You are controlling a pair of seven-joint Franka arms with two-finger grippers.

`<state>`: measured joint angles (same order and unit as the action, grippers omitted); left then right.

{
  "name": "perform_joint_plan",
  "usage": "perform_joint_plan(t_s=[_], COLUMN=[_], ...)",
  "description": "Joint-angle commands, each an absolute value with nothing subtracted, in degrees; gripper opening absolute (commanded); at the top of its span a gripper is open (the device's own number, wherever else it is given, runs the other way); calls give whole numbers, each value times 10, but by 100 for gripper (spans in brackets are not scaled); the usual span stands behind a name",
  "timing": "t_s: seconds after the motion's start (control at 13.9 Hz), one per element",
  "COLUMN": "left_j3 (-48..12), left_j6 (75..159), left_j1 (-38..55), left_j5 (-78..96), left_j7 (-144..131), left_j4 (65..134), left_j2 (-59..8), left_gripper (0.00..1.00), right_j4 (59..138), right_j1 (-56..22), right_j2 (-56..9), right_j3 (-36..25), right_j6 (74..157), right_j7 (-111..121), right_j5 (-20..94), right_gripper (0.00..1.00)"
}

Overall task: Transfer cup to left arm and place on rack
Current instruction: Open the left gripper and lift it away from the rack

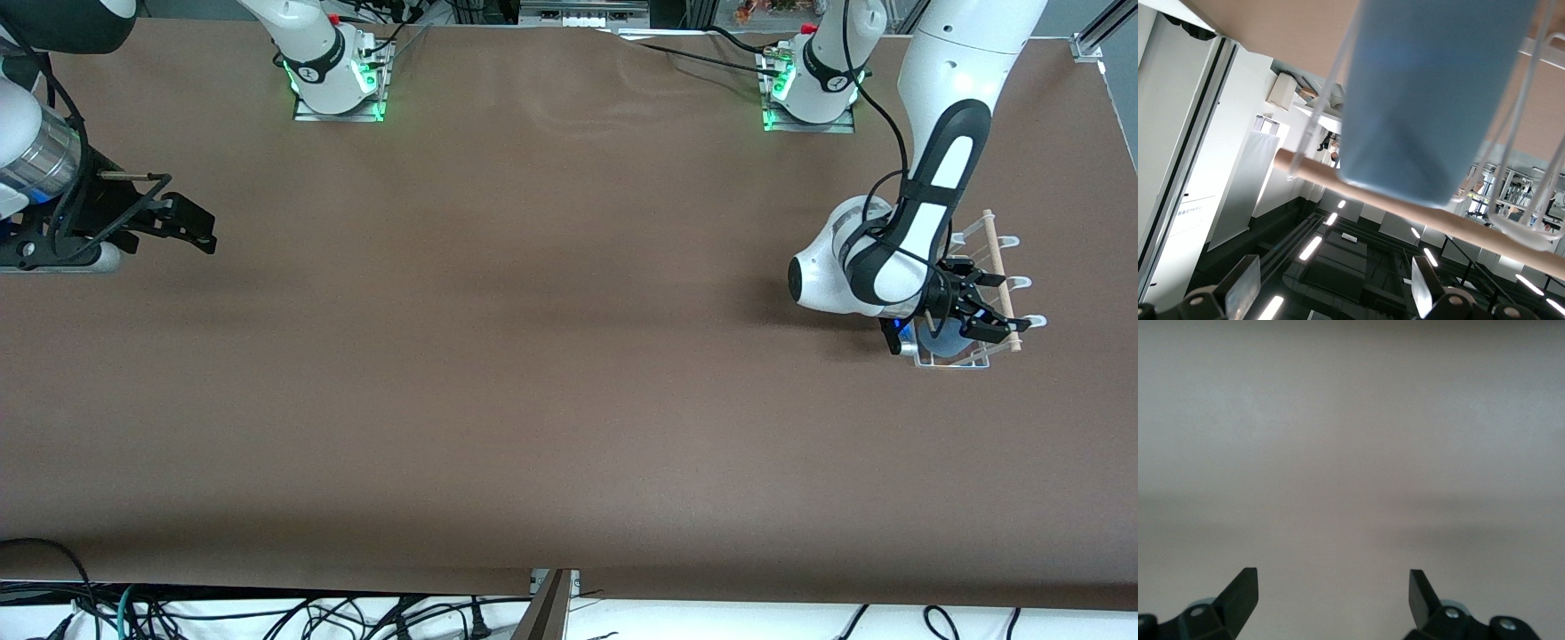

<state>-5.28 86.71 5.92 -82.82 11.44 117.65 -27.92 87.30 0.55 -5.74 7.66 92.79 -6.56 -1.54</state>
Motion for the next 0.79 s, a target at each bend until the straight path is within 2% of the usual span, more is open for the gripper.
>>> perform_joint_plan(t_s=[0.0, 0.72], left_j3=[-56, -55], left_j6=[871, 833], left_j1=[58, 63], left_j5=[-758, -249], left_j7=[122, 52], left_j4=[1132, 870], left_j2=[-265, -258], left_gripper=[100, 100], right_j4=[864, 864], right_j1=[18, 18], right_j2=[-60, -60], right_j3=[85, 84], right_j6=[923, 923], right_j7=[-58, -58], right_j5=[-5, -5], right_gripper=[100, 100])
